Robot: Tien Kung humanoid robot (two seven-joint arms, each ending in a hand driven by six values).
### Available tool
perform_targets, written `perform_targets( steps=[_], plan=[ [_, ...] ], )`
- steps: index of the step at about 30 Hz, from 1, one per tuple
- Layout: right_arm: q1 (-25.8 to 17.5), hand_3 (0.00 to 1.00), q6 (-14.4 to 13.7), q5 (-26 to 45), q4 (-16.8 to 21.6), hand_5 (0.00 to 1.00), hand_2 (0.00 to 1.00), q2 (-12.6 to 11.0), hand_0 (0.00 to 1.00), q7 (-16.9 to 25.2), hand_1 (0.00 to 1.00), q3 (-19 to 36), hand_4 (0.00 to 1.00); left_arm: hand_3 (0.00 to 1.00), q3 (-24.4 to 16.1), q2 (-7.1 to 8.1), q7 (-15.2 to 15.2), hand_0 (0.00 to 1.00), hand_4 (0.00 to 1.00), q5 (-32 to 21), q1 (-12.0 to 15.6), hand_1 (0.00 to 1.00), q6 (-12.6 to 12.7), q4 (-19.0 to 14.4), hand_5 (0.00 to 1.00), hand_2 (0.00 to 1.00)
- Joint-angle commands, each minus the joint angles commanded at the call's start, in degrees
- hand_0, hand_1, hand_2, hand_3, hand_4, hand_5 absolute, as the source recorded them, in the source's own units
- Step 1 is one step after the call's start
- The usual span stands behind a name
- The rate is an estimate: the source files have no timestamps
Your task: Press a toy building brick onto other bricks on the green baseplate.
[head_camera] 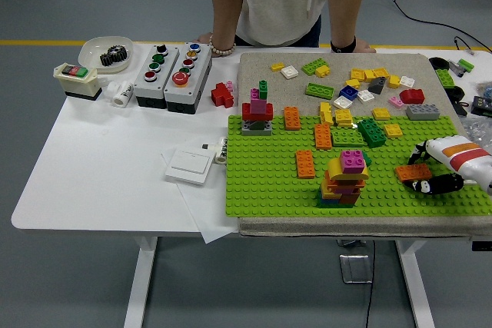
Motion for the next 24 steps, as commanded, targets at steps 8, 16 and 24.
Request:
perform_targets(
  steps=[8, 16, 24],
  plan=[
    [-0.1, 0.534, -0.5, -0.5, -0.5, 0.39, 0.547, 0.2, 0.588, 0.4, 0.501, -0.1, 0.767, 0.586, 0.0, -0.03, 0.0, 0.797, 0.649, -0.1, -0.1, 0.771, 0.0, 0.0, 0.661, 0.74],
    [-0.1, 0.526, -1.5, -0.5, -0.9, 0.382, 0.52, 0.3, 0.543, 0.8, 0.473, -0.2, 0.729, 0.586, 0.0, -0.06, 0.0, 0.797, 0.649, -0.1, -0.2, 0.771, 0.0, 0.0, 0.661, 0.739],
    [-0.2, 0.524, -1.8, -0.4, -0.5, 0.385, 0.521, 0.1, 0.544, 1.1, 0.471, 0.0, 0.727, 0.586, -0.1, -0.02, 0.1, 0.797, 0.649, 0.3, -0.1, 0.772, -0.1, 0.0, 0.662, 0.739]
  ],
)
